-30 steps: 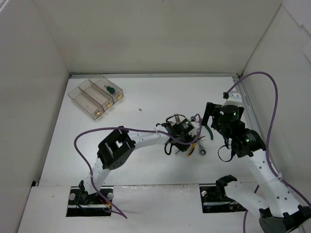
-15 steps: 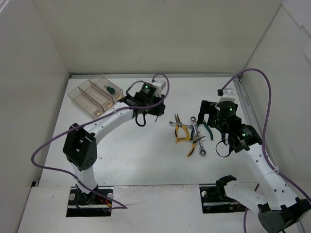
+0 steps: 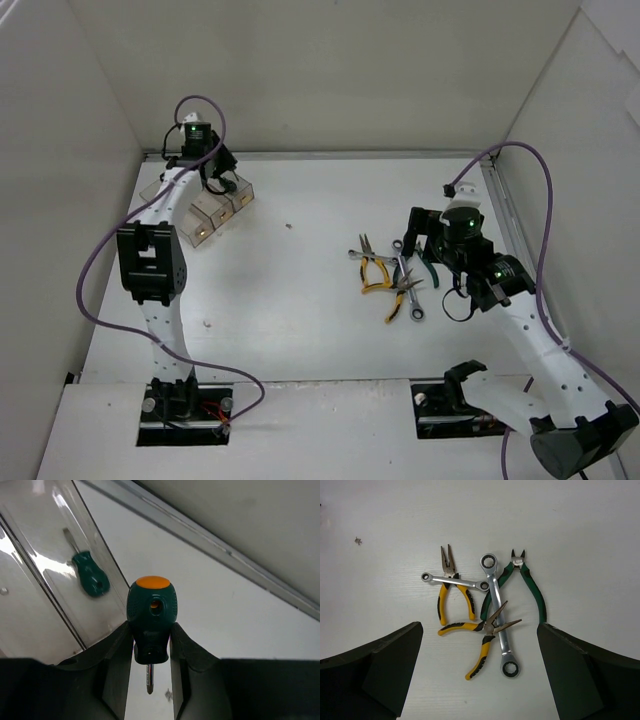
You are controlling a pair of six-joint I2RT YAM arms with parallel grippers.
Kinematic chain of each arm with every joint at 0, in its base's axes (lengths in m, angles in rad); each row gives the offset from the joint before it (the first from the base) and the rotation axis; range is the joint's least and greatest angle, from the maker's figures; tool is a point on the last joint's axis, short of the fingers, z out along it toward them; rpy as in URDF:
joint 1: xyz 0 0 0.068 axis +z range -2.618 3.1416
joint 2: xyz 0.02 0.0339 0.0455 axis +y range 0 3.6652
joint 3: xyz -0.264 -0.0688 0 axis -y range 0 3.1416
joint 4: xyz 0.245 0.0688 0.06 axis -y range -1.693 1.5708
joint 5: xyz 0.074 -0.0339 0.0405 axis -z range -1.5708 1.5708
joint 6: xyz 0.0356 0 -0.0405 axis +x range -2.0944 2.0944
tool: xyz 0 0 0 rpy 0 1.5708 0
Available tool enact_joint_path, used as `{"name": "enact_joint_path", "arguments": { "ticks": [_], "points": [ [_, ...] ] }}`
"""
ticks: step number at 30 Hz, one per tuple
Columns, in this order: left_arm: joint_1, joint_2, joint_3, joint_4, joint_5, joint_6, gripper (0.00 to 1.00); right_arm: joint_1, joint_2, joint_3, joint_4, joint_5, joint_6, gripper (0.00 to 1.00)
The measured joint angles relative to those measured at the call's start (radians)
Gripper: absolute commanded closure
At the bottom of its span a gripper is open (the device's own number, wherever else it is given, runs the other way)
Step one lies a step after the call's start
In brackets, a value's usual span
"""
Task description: Sort the tools into containers
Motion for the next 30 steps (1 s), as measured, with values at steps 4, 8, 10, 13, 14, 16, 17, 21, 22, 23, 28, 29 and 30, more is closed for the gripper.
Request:
{"name": "enact_joint_path", "arguments": {
  "ticks": [4,8,10,13,14,16,17,21,22,23,28,29,30],
  "points": [
    [0.053,0.121,0.103,0.062,-0.016,-0.035,0.96,0.000,0.000,-0.013,0.000,-0.003,0.014,0.02],
    [0.068,0.201,0.140,0.098,-0.027,-0.053,0.93,0.000,0.000,-0.013,0.000,-0.003,0.019,0.02],
    [0.074,0.226,0.140,0.101,-0.031,-0.058,0.86,-0.001,0.000,-0.014,0.000,-0.002,0.021,0.02],
    [0.082,0.248,0.138,0.100,-0.040,-0.062,0.76,-0.001,0.000,-0.018,0.000,-0.002,0.027,0.02],
    [0.085,0.248,0.136,0.100,-0.045,-0.062,0.70,-0.001,0.000,-0.022,0.000,-0.001,0.030,0.02],
    [0.092,0.246,0.135,0.106,-0.053,-0.060,0.50,-0.001,0.000,-0.031,-0.003,-0.001,0.034,0.02],
    [0.093,0.243,0.132,0.111,-0.056,-0.054,0.44,-0.001,0.000,-0.036,-0.005,-0.001,0.037,0.02],
    [0.097,0.208,0.098,0.124,-0.071,-0.026,0.15,-0.001,0.000,-0.053,-0.010,-0.001,0.044,0.02],
    [0.095,0.197,0.091,0.124,-0.074,-0.018,0.14,-0.001,0.000,-0.057,-0.010,-0.002,0.046,0.02],
    [0.091,0.186,0.090,0.121,-0.076,-0.006,0.12,-0.001,0.000,-0.062,-0.010,-0.002,0.048,0.02],
    [0.062,0.125,0.086,0.112,-0.077,0.050,0.11,-0.001,-0.001,-0.073,-0.014,-0.003,0.056,0.02],
    [0.054,0.104,0.076,0.108,-0.076,0.065,0.11,-0.001,-0.001,-0.074,-0.014,-0.003,0.056,0.02],
    [0.043,0.083,0.065,0.098,-0.072,0.086,0.11,-0.001,-0.002,-0.074,-0.014,-0.003,0.057,0.02]
  ]
}}
